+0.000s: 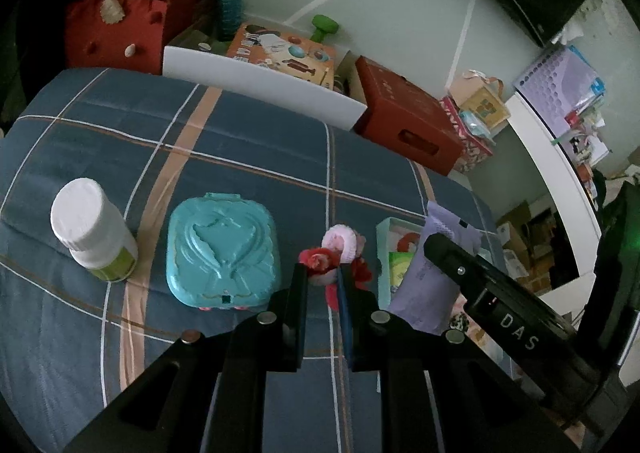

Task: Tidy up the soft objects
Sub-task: 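Lift and carry the flower toy and lavender packet over the white tray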

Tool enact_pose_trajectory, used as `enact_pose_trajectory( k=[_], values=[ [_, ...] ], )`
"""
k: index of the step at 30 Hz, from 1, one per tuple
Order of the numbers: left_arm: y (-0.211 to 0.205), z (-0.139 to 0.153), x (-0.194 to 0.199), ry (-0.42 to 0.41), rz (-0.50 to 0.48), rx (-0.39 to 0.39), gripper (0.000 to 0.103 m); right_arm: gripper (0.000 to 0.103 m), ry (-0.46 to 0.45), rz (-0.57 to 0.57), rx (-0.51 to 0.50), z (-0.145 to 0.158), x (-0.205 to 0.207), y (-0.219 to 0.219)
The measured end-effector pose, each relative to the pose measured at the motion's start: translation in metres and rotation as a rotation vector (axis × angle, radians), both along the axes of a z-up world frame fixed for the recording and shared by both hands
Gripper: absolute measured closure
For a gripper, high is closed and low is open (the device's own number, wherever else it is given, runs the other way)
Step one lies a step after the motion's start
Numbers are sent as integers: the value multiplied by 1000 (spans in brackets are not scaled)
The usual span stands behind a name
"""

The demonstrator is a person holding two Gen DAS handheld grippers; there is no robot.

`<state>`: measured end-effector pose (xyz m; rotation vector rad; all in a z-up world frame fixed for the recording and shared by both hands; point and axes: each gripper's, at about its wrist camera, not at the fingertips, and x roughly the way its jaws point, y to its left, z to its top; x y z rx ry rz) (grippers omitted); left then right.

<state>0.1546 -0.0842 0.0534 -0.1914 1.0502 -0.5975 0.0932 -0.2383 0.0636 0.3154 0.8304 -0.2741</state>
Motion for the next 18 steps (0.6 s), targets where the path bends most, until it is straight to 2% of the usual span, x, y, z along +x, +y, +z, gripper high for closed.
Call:
enact_pose_trajectory(
  k=[9,18],
  values=[
    [-18,1,-11,-12,-54,12,88,58,-1,-74,18,-3,-31,-28],
    [-56,-7,-32,3,-171,32,88,58,29,-267,-11,-3,-69,-87]
  ],
)
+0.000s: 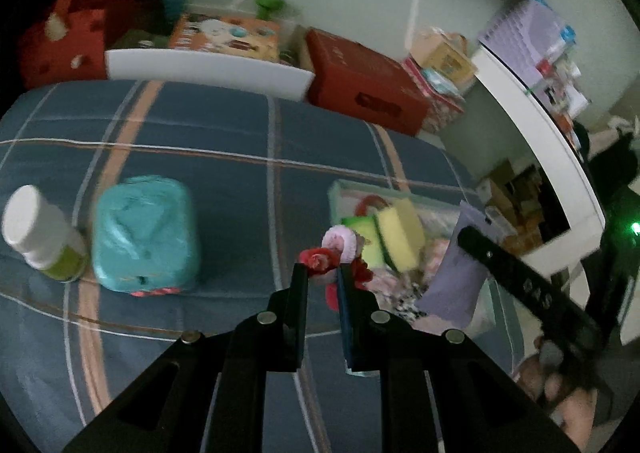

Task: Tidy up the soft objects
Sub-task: 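Lift and carry the flower toy and lavender packet over the white tray, then open both tools to drop the flower toy and packet into the tray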

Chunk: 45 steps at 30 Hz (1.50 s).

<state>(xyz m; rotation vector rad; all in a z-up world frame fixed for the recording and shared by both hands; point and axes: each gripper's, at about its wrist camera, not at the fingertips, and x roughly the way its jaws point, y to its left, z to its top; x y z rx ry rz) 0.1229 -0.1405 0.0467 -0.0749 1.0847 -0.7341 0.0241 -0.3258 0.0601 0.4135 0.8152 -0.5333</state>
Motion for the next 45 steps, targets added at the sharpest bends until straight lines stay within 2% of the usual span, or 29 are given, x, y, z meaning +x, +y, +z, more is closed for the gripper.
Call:
enact_pose_trajectory(
  k=[6,11,16,30,38,43,44,45],
  values=[
    [-34,-9,-20,20,-108,26,88,58,35,-95,-1,-5,-22,-34],
    [-60,-23,-36,39,-180,63,88,58,49,-107,2,-8,-30,-41],
    [-83,-43,-46,100,-242,90,88,58,70,-106,21,-18,-31,-45],
    [-85,-77,-32,148,-190,174,88,58,247,-69,105,-78,-13,-58],
    [-95,-90,-34,157,-197,219,88,58,301,-65,111,-93,-9,-59],
    [-92,-84,-32,162,-189,201,87,55,281,-66,90,-84,-9,-58],
    [-90,-81,-33,156,-190,200,84,54,275,-64,89,-81,-10,-57],
    [-88,-79,-33,154,-191,200,76,53,270,-65,87,-79,-10,-57]
  ],
)
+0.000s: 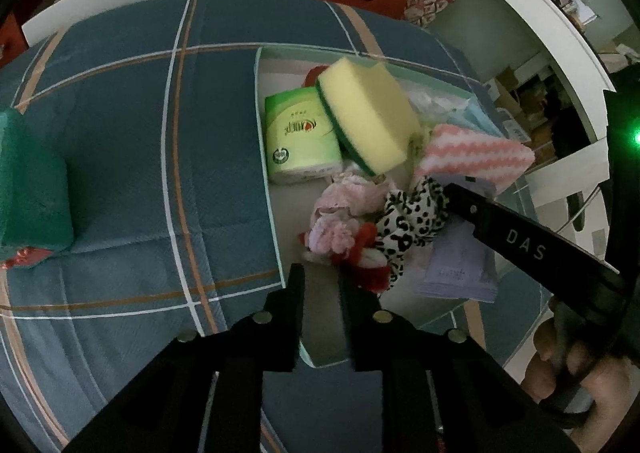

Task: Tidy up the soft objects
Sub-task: 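Open both tools to drop the flower toy and packet into the tray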

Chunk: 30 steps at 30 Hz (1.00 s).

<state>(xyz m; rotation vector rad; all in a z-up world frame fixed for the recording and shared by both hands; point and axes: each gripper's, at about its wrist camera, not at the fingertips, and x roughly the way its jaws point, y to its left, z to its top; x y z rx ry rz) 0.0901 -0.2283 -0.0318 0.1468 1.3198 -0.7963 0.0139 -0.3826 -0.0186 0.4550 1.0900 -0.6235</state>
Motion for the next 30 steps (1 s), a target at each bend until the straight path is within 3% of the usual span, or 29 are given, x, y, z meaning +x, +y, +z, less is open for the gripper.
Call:
enact_pose_trajectory(
  k=[3,11,18,19,21,28,30],
  values=[
    [2,6,1,-3,2,-15,52,47,-5,-8,-13,4,-1,1],
    [10,21,2,-27,26,-40,43,47,-30,-20,-36,17,-4,2],
    [25,22,11,-43,83,-28,41,47,-38,13,-53,23,0,13],
    [29,22,13,-50,98,-24,39,44,-41,18,-56,25,1,14],
    [31,21,14,-74,124,-12,21,36,-60,23,-61,28,1,18],
    [53,19,17,-192,229,82,9,3,-102,46,-62,29,-6,34],
    [60,22,16,-218,245,79,6,1,-98,47,-71,27,-9,39]
  ],
)
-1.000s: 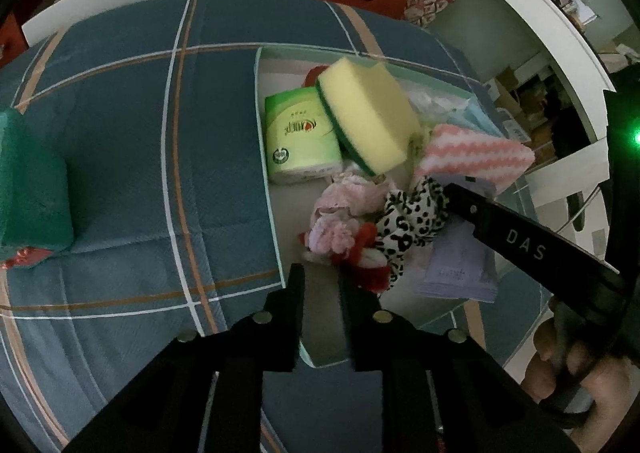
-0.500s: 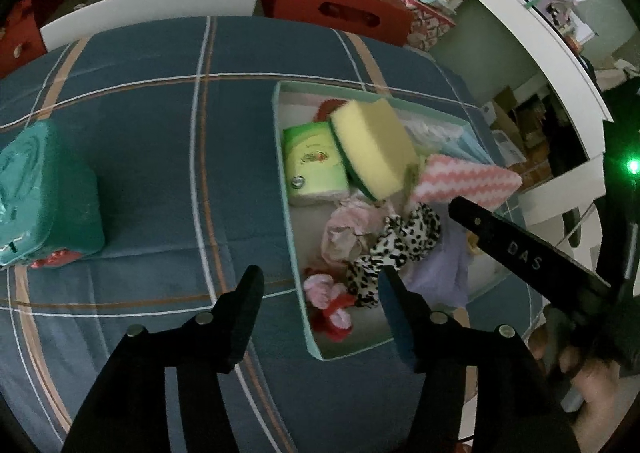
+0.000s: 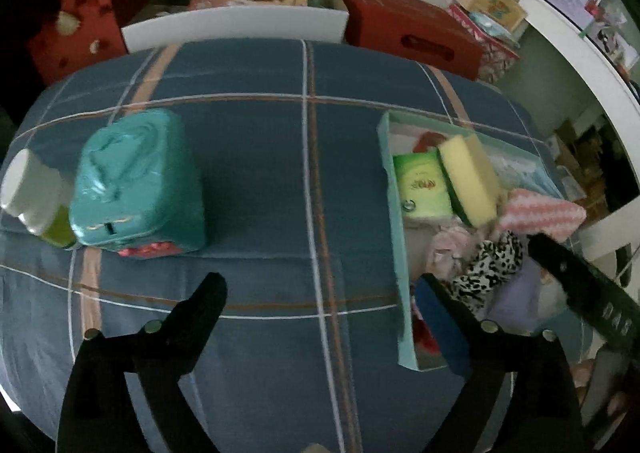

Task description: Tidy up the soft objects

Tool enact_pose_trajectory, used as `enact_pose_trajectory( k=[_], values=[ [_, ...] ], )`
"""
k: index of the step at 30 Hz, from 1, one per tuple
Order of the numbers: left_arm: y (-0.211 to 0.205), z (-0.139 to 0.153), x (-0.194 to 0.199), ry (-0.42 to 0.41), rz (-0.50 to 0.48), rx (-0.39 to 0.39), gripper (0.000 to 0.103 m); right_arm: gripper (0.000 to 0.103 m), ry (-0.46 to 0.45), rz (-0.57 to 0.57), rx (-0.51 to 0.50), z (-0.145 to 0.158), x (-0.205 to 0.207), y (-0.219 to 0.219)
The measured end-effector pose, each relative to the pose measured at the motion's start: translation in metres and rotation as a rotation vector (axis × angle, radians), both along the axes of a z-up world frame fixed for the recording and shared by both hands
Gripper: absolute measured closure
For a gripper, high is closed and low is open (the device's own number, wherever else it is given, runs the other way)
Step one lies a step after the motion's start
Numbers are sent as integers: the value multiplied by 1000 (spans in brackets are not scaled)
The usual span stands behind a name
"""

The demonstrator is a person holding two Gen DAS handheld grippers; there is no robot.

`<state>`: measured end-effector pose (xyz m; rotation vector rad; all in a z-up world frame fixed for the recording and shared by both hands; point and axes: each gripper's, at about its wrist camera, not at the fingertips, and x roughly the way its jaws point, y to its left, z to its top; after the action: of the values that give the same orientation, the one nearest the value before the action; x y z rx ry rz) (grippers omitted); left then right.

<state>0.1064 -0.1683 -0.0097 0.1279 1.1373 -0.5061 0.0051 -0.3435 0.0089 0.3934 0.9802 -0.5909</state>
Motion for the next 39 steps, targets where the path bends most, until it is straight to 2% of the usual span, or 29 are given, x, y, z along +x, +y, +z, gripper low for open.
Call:
enact_pose_trajectory(
  k=[5,10,17,23,34,39],
  values=[
    [11,1,-11,-79,18,51,3,1,4,11,-15,-3,-6,12],
    [23,-6,-18,-55,27,57,3,1,-7,49,2,-7,-10,30],
    [41,0,-29,-92,65,70,3,1,-63,122,-41,-4,-14,61],
    [58,-3,-30,-76,108,75,3,1,-83,113,-16,-7,-18,66],
    [79,-11,-27,-52,179,120,3,1,-5,86,3,-24,-22,68],
    [78,-13,-25,-45,169,124,3,1,20,85,10,-29,-21,67]
  ],
)
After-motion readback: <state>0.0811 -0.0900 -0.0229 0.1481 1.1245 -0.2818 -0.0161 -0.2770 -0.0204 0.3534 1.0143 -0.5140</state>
